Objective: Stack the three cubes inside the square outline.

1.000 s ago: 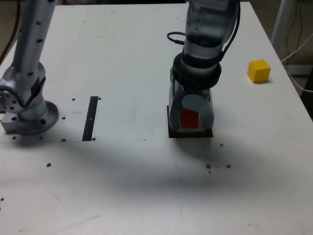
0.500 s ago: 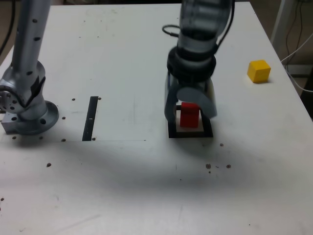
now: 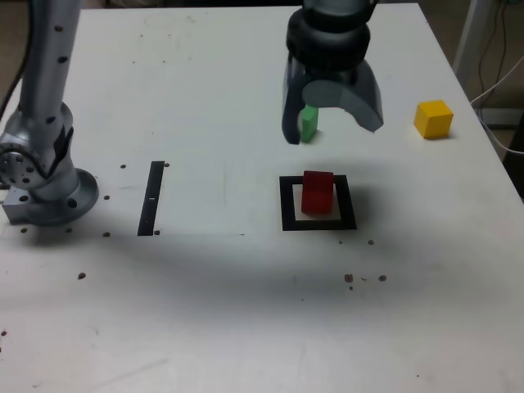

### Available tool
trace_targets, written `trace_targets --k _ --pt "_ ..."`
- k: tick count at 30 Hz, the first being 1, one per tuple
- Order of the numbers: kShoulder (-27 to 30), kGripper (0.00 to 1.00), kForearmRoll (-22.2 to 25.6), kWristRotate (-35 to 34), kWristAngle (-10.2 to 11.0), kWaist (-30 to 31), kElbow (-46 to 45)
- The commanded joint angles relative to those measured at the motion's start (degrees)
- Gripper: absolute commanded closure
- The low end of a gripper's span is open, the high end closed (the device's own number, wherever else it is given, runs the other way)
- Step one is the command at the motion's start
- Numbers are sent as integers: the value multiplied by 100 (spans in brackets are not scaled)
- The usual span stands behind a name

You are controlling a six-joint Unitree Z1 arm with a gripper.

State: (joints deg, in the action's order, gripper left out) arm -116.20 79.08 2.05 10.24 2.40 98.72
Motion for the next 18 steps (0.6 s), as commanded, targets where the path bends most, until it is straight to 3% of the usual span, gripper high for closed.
trace_targets --k 1,18 --pt "-95 1 137 93 -28 -71 250" --pt "-1619 1 1190 294 -22 -511 3085"
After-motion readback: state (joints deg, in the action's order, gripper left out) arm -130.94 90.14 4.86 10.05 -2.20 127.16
